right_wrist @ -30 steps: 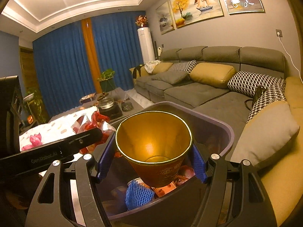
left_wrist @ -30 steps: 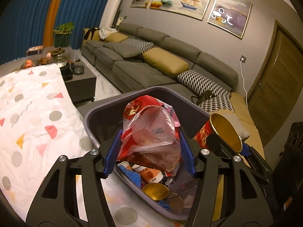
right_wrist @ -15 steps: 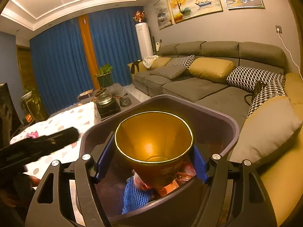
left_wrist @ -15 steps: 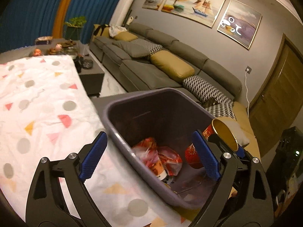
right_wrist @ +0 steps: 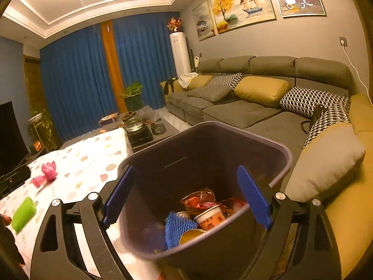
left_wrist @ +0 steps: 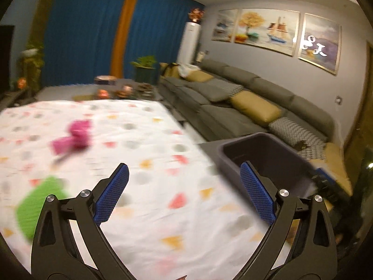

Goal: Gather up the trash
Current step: 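Move both open tools back over the table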

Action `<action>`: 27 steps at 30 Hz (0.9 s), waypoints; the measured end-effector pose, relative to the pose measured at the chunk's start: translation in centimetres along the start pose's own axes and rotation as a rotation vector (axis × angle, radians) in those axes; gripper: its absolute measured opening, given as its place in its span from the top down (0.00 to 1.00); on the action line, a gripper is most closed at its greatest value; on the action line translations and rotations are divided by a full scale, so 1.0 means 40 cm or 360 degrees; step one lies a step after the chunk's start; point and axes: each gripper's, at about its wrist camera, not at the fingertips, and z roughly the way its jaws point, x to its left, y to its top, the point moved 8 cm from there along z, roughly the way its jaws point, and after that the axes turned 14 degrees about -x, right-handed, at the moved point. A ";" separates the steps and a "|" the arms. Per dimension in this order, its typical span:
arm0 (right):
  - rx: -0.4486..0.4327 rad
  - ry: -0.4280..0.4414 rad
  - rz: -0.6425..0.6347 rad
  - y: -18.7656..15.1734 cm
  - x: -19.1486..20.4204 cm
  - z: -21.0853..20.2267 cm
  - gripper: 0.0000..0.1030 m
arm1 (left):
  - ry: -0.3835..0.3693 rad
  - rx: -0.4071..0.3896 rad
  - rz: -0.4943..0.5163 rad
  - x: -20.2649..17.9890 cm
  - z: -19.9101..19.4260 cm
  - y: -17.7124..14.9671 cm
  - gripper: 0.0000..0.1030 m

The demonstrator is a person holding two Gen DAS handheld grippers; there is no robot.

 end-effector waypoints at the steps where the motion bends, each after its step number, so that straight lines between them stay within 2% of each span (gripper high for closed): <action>1: 0.0001 0.0011 0.0003 0.002 0.006 -0.008 0.16 | 0.0049 -0.0008 0.0014 0.027 -0.019 0.002 0.08; 7: -0.0021 0.0154 -0.0020 0.011 0.111 -0.066 0.16 | 0.0332 -0.0034 0.0056 0.216 -0.147 0.009 0.08; 13: 0.0006 0.0327 -0.0055 -0.002 0.254 -0.104 0.16 | 0.0492 -0.0022 0.0037 0.343 -0.254 -0.008 0.08; 19: 0.0010 0.0437 -0.0098 -0.006 0.361 -0.136 0.16 | 0.0534 0.0029 0.0038 0.408 -0.300 -0.034 0.08; 27: 0.0016 0.0471 -0.0132 -0.010 0.438 -0.140 0.15 | 0.0525 0.0113 0.0005 0.447 -0.253 -0.074 0.08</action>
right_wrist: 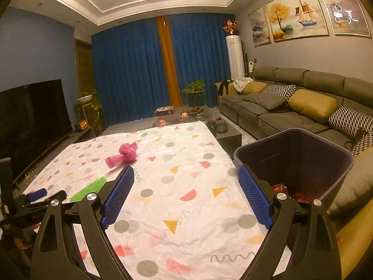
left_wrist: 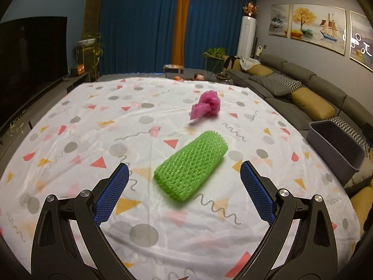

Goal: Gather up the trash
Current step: 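Move both open tools back over the table, then grasp the green foam net with the left tool while the right tool grasps the pink plastic bag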

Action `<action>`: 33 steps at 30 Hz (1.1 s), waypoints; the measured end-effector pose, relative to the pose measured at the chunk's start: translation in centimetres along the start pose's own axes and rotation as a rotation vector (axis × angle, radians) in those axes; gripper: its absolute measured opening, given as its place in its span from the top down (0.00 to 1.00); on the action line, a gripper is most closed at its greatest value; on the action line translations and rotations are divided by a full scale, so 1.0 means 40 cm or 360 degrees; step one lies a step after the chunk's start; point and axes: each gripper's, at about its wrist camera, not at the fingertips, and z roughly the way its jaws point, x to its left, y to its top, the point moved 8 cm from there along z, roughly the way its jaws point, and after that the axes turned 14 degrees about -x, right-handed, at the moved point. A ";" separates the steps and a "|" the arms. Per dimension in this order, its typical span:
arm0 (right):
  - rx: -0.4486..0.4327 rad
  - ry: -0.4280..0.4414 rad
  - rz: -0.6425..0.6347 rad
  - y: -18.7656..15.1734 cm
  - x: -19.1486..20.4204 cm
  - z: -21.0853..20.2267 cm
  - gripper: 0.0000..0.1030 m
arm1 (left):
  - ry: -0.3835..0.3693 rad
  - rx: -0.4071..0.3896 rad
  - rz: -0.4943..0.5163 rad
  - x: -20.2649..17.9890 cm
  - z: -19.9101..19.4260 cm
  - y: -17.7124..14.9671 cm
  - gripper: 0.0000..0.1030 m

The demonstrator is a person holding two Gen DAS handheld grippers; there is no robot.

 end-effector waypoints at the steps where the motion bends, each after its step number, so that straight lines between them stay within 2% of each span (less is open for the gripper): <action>1: 0.0005 0.0002 0.0001 0.001 0.005 0.007 0.15 | 0.0005 0.0012 -0.0001 0.001 0.010 -0.004 0.08; 6: 0.0012 0.0024 -0.0019 0.003 0.028 0.033 0.15 | 0.0004 0.0085 -0.0008 0.009 0.063 -0.019 0.08; 11: 0.0037 0.0043 -0.0026 -0.002 0.055 0.068 0.15 | -0.0010 0.0223 -0.0053 0.017 0.125 -0.041 0.09; 13: 0.0045 0.0048 -0.0036 -0.003 0.066 0.082 0.15 | -0.0016 0.0258 -0.0038 0.016 0.144 -0.047 0.15; 17: 0.0062 0.0059 -0.0050 -0.006 0.083 0.104 0.15 | -0.0047 0.0411 -0.0059 0.018 0.186 -0.081 0.33; 18: 0.0067 0.0058 -0.0057 -0.007 0.087 0.111 0.15 | -0.0051 0.0437 -0.0068 0.020 0.192 -0.088 0.33; 22: 0.0088 0.0061 -0.0078 -0.013 0.105 0.132 0.15 | -0.0054 0.0434 -0.0070 0.024 0.197 -0.087 0.44; 24: 0.0099 0.0067 -0.0093 -0.018 0.119 0.144 0.15 | -0.0085 0.0428 -0.0090 0.022 0.194 -0.085 0.60; 27: 0.0118 0.0084 -0.0112 -0.026 0.144 0.161 0.15 | -0.0136 0.0426 -0.0139 0.023 0.193 -0.085 0.75; 30: 0.0129 0.0098 -0.0137 -0.030 0.172 0.180 0.15 | -0.0150 0.0378 -0.0210 0.036 0.183 -0.071 0.84; 33: 0.0144 0.0116 -0.0156 -0.033 0.207 0.213 0.15 | -0.0073 0.0279 -0.0280 0.079 0.161 -0.031 0.84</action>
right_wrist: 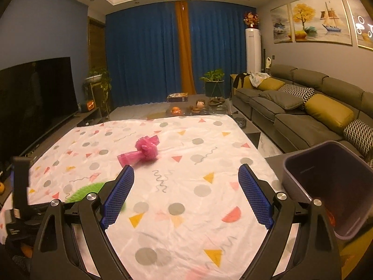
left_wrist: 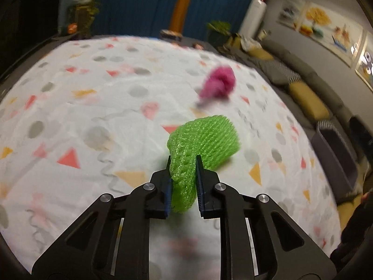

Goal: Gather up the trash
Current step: 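Grasp the green foam net with the left tool while the right tool grasps the pink plastic bag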

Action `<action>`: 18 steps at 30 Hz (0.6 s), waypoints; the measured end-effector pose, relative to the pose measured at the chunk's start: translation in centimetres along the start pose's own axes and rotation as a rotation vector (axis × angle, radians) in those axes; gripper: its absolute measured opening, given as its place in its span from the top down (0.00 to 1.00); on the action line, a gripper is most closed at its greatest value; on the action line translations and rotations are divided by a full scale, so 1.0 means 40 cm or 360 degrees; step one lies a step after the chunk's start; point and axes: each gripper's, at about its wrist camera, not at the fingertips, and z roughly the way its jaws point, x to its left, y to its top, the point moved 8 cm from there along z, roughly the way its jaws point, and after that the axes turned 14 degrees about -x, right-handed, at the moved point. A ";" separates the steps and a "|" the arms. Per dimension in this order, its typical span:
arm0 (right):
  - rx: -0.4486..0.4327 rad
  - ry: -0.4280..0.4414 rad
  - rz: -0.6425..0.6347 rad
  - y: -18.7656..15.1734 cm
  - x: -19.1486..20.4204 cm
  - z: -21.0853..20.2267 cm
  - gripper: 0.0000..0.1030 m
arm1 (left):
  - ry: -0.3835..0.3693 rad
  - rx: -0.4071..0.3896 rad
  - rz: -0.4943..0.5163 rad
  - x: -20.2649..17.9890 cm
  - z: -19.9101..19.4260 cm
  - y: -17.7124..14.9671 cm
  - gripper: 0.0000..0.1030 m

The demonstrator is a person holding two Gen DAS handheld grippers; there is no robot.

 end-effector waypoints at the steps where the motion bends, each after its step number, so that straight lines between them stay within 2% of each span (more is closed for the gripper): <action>1: 0.0002 0.0005 -0.0003 0.001 0.006 0.007 0.15 | 0.0033 -0.0042 -0.0024 0.016 -0.012 0.017 0.84; 5: 0.0016 0.0021 -0.0045 0.004 0.050 0.072 0.15 | 0.0318 -0.0246 -0.0085 0.117 -0.074 0.088 0.84; 9: 0.0068 0.0036 -0.0067 -0.004 0.098 0.167 0.15 | 0.0526 -0.0352 -0.0119 0.203 -0.111 0.126 0.84; 14: 0.0114 0.0059 -0.0074 -0.026 0.153 0.277 0.15 | 0.0609 -0.0381 -0.0204 0.270 -0.128 0.136 0.84; 18: 0.0171 0.0079 -0.0076 -0.051 0.184 0.352 0.22 | 0.0670 -0.0401 -0.0239 0.303 -0.140 0.146 0.84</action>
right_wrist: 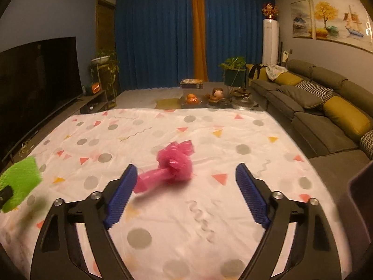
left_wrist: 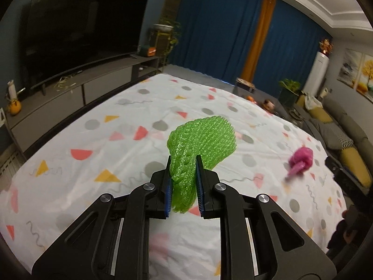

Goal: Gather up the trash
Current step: 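Grasp the green foam net with the left tool while the right tool grasps the pink plastic bag, then carry the green net and pink bag over the grey bin and open both tools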

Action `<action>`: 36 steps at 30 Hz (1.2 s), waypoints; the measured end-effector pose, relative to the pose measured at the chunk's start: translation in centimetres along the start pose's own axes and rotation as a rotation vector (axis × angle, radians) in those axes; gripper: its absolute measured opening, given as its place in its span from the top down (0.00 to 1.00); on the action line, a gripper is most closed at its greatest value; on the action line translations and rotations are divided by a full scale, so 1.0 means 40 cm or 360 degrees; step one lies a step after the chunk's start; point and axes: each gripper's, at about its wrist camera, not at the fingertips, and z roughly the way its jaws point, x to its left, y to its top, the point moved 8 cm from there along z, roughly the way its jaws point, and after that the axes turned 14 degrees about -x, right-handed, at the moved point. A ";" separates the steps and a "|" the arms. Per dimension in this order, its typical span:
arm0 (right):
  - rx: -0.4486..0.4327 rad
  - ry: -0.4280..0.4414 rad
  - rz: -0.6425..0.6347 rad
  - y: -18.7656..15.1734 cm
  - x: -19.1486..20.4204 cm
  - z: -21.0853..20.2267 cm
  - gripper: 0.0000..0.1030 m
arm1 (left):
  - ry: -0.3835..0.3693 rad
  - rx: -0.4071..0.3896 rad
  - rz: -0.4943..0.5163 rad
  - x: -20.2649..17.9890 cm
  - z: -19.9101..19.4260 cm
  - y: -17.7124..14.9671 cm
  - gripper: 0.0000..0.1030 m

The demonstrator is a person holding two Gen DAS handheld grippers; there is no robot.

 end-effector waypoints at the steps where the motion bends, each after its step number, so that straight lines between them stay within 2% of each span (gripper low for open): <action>1: 0.0009 -0.0001 -0.0005 -0.002 0.005 0.014 0.23 | 0.0015 -0.0004 -0.0010 0.011 -0.001 0.000 0.84; 9: 0.0136 0.0002 -0.0001 -0.019 0.023 0.122 0.37 | 0.0096 -0.0012 -0.0071 0.067 0.010 0.003 0.84; 12: 0.0218 0.0010 0.0010 -0.041 0.024 0.155 0.47 | 0.0110 -0.0013 -0.0075 0.073 0.013 0.003 0.84; 14: 0.0261 0.0018 -0.0003 -0.057 0.028 0.167 0.62 | 0.0108 -0.0007 -0.0080 0.075 0.015 0.001 0.84; 16: 0.0311 0.0030 -0.0003 -0.074 0.029 0.172 0.71 | 0.0105 -0.0004 -0.0080 0.070 0.015 0.000 0.84; 17: 0.0304 0.0036 0.0007 -0.073 0.027 0.169 0.79 | 0.0102 -0.0003 -0.0079 0.069 0.014 0.000 0.84; 18: 0.0299 0.0042 0.0014 -0.073 0.025 0.165 0.81 | 0.0102 -0.0004 -0.0078 0.069 0.013 -0.001 0.84; 21: 0.0297 0.0054 0.0022 -0.078 0.019 0.149 0.86 | 0.0095 0.0001 -0.0081 0.069 0.013 -0.002 0.84; 27: 0.0203 0.0074 0.0022 -0.064 0.009 0.052 0.86 | 0.0059 -0.0004 -0.0072 0.062 0.014 -0.003 0.84; 33: 0.0083 0.0100 0.0002 -0.039 -0.023 -0.112 0.86 | -0.0018 0.0007 -0.0047 0.032 0.012 -0.013 0.84; 36: 0.0026 0.0105 0.0005 -0.023 -0.054 -0.203 0.86 | -0.0127 0.0045 -0.0038 -0.012 0.003 -0.031 0.84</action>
